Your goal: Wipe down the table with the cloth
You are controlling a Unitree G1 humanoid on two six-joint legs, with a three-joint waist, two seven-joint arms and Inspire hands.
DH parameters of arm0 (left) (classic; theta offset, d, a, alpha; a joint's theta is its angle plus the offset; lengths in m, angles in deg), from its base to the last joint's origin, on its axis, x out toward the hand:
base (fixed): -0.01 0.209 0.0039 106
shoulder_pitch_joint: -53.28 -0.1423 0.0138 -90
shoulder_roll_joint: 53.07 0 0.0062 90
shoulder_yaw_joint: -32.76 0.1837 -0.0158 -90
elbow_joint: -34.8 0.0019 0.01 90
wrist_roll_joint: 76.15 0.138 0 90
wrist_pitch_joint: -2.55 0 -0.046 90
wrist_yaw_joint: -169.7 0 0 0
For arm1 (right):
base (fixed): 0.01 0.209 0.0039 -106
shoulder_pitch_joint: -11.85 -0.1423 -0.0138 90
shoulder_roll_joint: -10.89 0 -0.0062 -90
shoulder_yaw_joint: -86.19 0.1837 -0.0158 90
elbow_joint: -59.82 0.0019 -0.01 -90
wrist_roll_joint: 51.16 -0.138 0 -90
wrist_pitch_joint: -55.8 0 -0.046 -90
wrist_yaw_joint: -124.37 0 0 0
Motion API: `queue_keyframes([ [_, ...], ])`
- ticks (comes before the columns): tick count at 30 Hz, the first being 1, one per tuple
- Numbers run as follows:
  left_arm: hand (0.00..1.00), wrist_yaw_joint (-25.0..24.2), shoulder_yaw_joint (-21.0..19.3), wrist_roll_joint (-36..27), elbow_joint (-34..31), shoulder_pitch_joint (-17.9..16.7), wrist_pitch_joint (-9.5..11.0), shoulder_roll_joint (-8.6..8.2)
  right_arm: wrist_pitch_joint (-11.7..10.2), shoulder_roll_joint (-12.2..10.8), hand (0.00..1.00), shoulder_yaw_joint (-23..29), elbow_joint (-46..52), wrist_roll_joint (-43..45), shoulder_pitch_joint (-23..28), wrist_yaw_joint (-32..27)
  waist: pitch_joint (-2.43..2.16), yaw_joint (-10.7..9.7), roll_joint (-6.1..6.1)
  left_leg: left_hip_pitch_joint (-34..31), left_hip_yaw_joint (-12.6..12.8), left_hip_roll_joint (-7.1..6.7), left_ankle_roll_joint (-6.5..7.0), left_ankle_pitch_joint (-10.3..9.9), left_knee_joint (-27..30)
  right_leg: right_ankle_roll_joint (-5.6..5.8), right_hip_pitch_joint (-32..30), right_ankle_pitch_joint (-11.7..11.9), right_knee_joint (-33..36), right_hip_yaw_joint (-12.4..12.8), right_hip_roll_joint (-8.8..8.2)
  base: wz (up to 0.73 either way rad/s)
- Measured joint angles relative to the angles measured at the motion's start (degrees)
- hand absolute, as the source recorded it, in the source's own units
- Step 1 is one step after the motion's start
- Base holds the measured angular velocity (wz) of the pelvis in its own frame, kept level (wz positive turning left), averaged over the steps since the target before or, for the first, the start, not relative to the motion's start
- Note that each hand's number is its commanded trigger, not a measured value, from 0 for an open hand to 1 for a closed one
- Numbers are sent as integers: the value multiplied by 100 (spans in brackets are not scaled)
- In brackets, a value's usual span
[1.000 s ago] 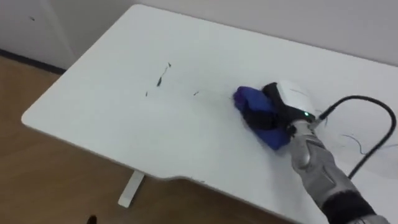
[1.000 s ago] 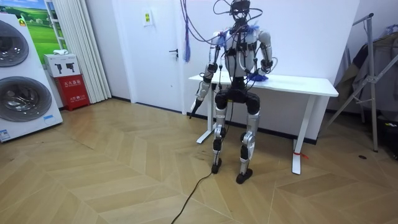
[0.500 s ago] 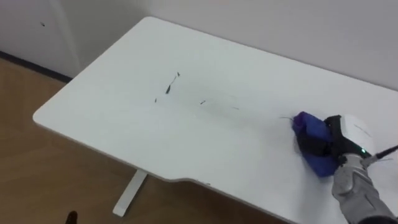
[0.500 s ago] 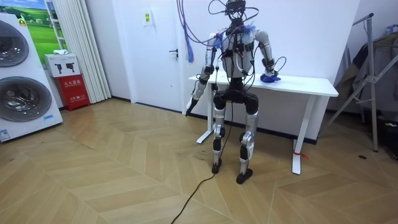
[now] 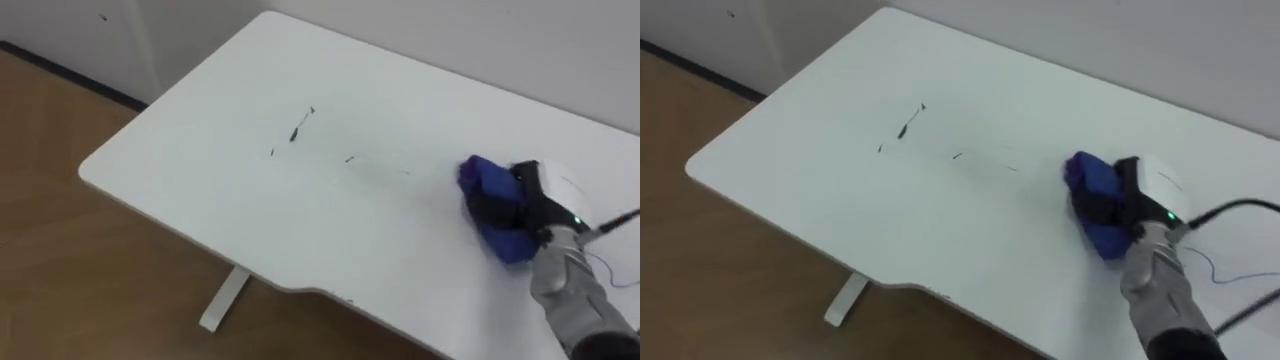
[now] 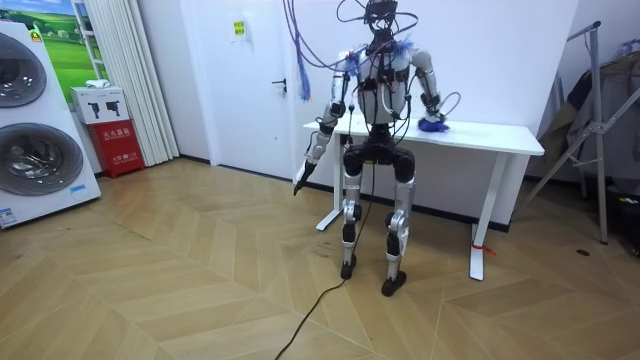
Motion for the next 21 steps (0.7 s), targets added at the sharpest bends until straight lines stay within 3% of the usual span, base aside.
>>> queue_keyframes([
  [1, 0, 1, -59, 1, 0, -44, 16, 15, -15, 42, 100, 252, -4, -83, 225, -48, -35, -72, 1, 50, -27, -22, 5, 0, -25, 4, 51, -1, -2, -9, -13, 9],
  [3, 0, 5, -109, 11, -9, -9, 57, 39, -56, 131, 100, 617, -160, -144, 450, -56, -62, -212, 38, 179, -35, -48, 28, -18, -32, 37, 184, 1, -4, -40, -34, -3],
  [9, 0, 7, 3, 7, -178, 194, 144, -4, 123, 213, 100, 520, -373, -174, 272, -48, -82, -252, 92, 227, 130, -27, 34, -25, -16, 68, 190, -10, 17, 52, -60, -22],
  [12, 0, 45, 348, 2, -174, 372, 119, -62, 798, 142, 100, -12, -233, -160, -253, 173, -67, -1, 141, 217, 345, 47, -29, -4, -25, 47, 42, 2, 99, 251, -39, -46],
  [14, 0, 43, 520, 4, -140, 383, 101, -67, 964, 77, 100, -588, -76, 7, -610, 492, -53, 173, 147, 196, 363, 75, -35, 1, -22, -12, -91, 24, 141, 382, 11, -52],
  [16, 0, -3, 601, 5, -122, 376, 94, -72, 962, -143, 100, -1013, 26, 147, -1032, 778, -47, 372, 141, 110, 315, 100, -47, 8, -4, -72, -221, 57, 133, 474, 75, -28],
  [18, 0, -91, 673, 3, -118, 400, 31, -88, 893, -332, 100, -1280, 36, 151, -1599, 1083, 79, 469, 133, 79, 207, 66, -40, 66, -8, -80, -270, 40, 106, 436, 88, 25],
  [20, 0, -191, 635, 4, -122, 303, -23, -70, 775, -327, 100, -1275, 25, 239, -1786, 1161, 83, 678, 142, 39, 139, 29, -14, 83, -36, -62, -265, 29, 20, 418, 82, 24],
  [21, 0, -206, 623, 3, -122, 267, -35, -52, 762, -325, 100, -1275, 13, 256, -1836, 1162, 74, 681, 123, 17, 85, 6, -5, 90, -38, -56, -249, 26, 18, 383, 76, 40],
])
